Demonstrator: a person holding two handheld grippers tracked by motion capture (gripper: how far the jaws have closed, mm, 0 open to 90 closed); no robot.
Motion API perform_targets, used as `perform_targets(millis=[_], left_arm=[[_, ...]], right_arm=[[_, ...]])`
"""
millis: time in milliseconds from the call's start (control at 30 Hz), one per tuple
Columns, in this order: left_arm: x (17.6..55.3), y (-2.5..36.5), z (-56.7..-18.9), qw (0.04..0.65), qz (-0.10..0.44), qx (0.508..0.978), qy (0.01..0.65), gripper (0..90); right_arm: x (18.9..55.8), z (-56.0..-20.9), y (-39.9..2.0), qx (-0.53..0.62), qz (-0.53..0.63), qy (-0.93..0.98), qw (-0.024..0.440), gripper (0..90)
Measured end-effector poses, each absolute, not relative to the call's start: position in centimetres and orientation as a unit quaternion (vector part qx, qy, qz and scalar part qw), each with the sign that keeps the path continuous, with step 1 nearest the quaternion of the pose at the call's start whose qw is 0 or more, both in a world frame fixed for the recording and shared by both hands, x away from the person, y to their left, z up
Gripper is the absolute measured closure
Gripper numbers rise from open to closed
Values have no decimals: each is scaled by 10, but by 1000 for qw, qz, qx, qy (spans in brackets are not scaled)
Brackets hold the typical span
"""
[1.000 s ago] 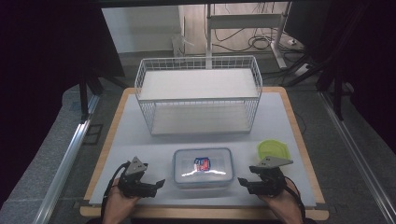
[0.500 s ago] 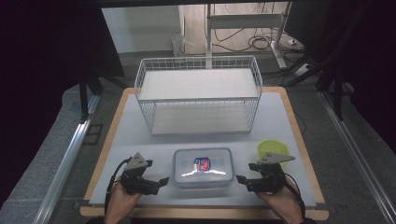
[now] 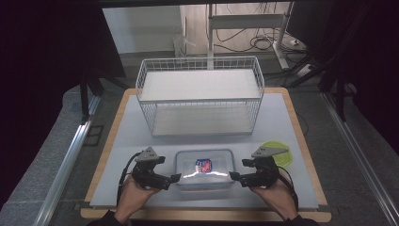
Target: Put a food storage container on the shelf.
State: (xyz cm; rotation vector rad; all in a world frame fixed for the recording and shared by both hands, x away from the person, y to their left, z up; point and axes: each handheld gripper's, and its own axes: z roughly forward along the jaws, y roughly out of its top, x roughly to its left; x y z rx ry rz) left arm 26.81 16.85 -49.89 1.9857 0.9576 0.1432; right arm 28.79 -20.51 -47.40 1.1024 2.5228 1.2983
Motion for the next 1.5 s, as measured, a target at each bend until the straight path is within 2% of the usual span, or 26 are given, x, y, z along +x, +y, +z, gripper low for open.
perform_targets(millis=[33, 267, 367, 500, 633, 800, 933, 1133, 1200, 1233, 1267, 1300, 1333, 1500], left_arm=[[271, 165, -500, 445, 55, 807, 386, 32], [282, 159, -509, 445, 16, 804, 393, 0], [287, 158, -515, 454, -20, 799, 394, 0], [288, 154, -520, 457, -54, 799, 386, 0], [289, 153, -520, 457, -59, 798, 388, 0], [283, 151, -515, 448, -46, 804, 388, 15], [275, 156, -513, 457, -34, 801, 384, 98], [262, 162, -514, 470, -42, 792, 387, 189], [259, 164, -513, 477, -42, 785, 394, 258], [257, 168, -513, 488, -48, 773, 403, 306], [256, 171, -513, 494, -49, 769, 403, 306], [255, 174, -513, 502, -52, 764, 402, 371], [254, 176, -514, 506, -55, 760, 403, 395], [253, 178, -514, 514, -63, 749, 414, 425]], right_arm=[[292, -476, -201, 366, 422, 829, 36, 185], [303, -485, -188, 363, 405, 839, 16, 132], [309, -490, -183, 365, 406, 837, -16, 97], [316, -495, -184, 378, 409, 829, -51, 85], [320, -499, -185, 390, 411, 820, -85, 99], [316, -497, -186, 394, 407, 820, -85, 139], [307, -494, -191, 397, 409, 817, -88, 209], [294, -491, -194, 394, 408, 820, -77, 262], [290, -490, -195, 394, 407, 821, -74, 284], [287, -489, -198, 395, 409, 819, -74, 329], [287, -489, -198, 395, 409, 819, -74, 329], [286, -488, -199, 397, 413, 816, -76, 355], [286, -489, -204, 402, 427, 806, -86, 394], [286, -488, -205, 408, 430, 801, -89, 413]])
